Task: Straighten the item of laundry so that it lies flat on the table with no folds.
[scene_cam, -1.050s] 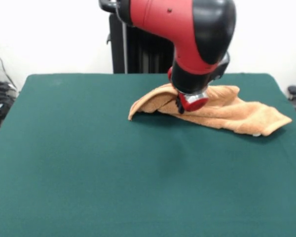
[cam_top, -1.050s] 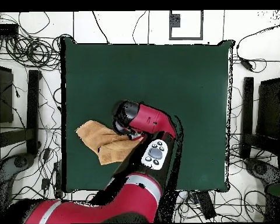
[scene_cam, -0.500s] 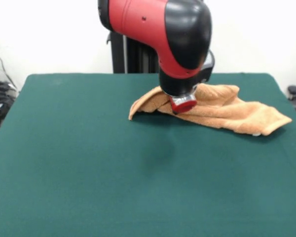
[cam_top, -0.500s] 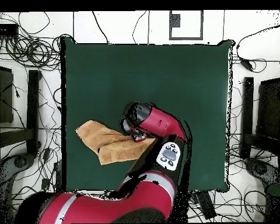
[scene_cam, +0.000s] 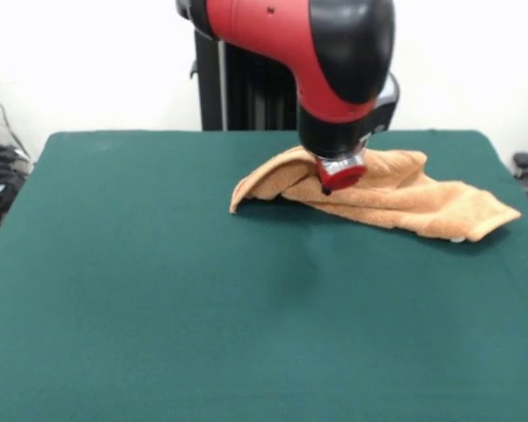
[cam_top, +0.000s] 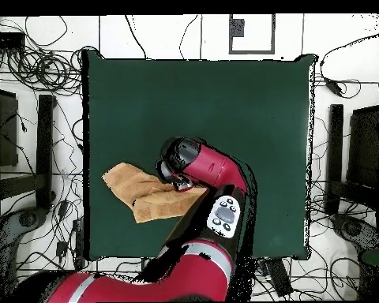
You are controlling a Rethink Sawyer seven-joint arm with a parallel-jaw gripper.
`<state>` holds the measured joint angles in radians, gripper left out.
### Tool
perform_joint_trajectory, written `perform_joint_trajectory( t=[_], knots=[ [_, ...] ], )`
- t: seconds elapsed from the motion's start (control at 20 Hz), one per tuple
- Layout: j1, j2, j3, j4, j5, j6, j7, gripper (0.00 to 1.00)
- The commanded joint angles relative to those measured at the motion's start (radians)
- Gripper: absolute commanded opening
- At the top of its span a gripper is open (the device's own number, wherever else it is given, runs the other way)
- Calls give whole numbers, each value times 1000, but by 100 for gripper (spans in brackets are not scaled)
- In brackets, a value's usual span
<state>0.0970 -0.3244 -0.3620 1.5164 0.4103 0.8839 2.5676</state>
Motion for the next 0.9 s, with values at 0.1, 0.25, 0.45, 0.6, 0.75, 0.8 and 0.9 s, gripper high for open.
perform_joint_trajectory(
  t=[0.1, 0.25, 0.45, 0.6, 0.75, 0.8, 0.9],
  knots=[
    [67, 33, 78, 21, 21, 27, 224, 0],
    [64, 54, 68, 4, 15, 3, 219, 0],
    [50, 80, 62, -17, 8, 0, 205, 0],
    [50, 82, 67, -12, 12, 0, 199, 0],
    [19, 72, 103, 6, 30, 21, 169, 0],
    [11, 67, 113, 12, 35, 31, 160, 0],
    [4, 55, 128, 26, 44, 39, 151, 0]
  ],
)
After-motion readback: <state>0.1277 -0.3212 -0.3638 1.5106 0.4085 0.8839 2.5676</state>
